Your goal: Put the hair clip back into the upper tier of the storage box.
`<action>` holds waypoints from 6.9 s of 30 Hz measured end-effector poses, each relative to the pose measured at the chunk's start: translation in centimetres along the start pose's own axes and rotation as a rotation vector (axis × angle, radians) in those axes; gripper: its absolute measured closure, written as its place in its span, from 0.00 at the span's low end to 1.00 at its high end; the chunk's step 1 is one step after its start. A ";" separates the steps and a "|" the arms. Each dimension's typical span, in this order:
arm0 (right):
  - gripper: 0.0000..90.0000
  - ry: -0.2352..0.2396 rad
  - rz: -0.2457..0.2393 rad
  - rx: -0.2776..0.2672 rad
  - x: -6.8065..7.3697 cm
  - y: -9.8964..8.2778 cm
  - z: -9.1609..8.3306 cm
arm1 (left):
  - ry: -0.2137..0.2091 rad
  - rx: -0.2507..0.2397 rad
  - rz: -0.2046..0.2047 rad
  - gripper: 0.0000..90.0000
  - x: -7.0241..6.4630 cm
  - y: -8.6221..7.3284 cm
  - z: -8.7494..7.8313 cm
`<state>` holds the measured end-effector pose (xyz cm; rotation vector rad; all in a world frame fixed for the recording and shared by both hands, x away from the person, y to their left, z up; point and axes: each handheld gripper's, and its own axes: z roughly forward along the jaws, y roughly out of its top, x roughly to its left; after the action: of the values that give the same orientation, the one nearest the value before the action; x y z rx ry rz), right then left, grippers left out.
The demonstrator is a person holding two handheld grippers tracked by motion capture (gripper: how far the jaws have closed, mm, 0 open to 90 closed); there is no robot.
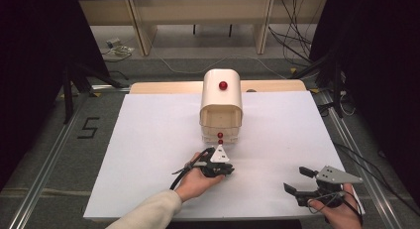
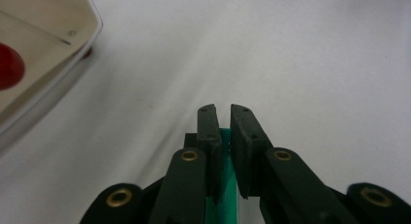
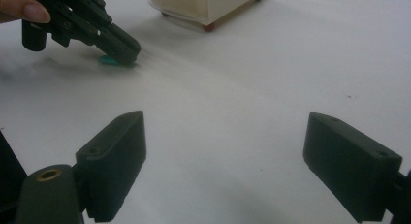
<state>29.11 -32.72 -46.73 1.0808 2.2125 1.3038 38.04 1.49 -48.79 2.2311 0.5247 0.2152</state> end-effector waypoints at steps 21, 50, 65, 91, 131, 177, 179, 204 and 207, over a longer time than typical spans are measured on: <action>0.18 0.002 0.000 -0.004 0.0 0.0 0.0 | 0.023 -0.099 0.014 0.92 -0.2 0.2 -1.8; 0.18 0.006 0.001 -0.006 0.0 0.0 0.0 | 0.050 -0.149 0.005 0.92 -0.1 0.5 -3.8; 0.18 0.006 0.000 -0.006 0.0 0.0 0.0 | 0.067 -0.173 0.003 0.92 0.1 0.8 -4.8; 0.18 0.009 0.004 -0.007 0.0 0.0 0.0 | 0.084 -0.208 0.006 0.92 0.1 1.5 -6.0; 0.18 0.012 0.006 -0.009 0.0 0.0 0.0 | 0.107 -0.256 0.002 0.92 0.1 2.6 -7.5; 0.18 0.014 0.005 -0.009 0.0 0.0 0.0 | 0.142 -0.300 -0.019 0.92 0.8 3.2 -9.2; 0.18 0.014 0.005 -0.008 0.0 0.0 0.0 | 0.147 -0.300 -0.016 0.92 0.8 3.2 -9.3; 0.18 0.012 0.010 -0.003 0.1 0.0 0.0 | 0.158 -0.321 -0.013 0.92 1.1 3.9 -9.9; 0.18 0.014 0.006 -0.006 0.0 0.0 0.0 | 0.155 -0.323 -0.012 0.92 1.1 4.1 -9.8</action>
<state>29.08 -32.68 -46.76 1.0799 2.2159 1.3231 37.07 6.32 -39.30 1.9062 0.5447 0.4381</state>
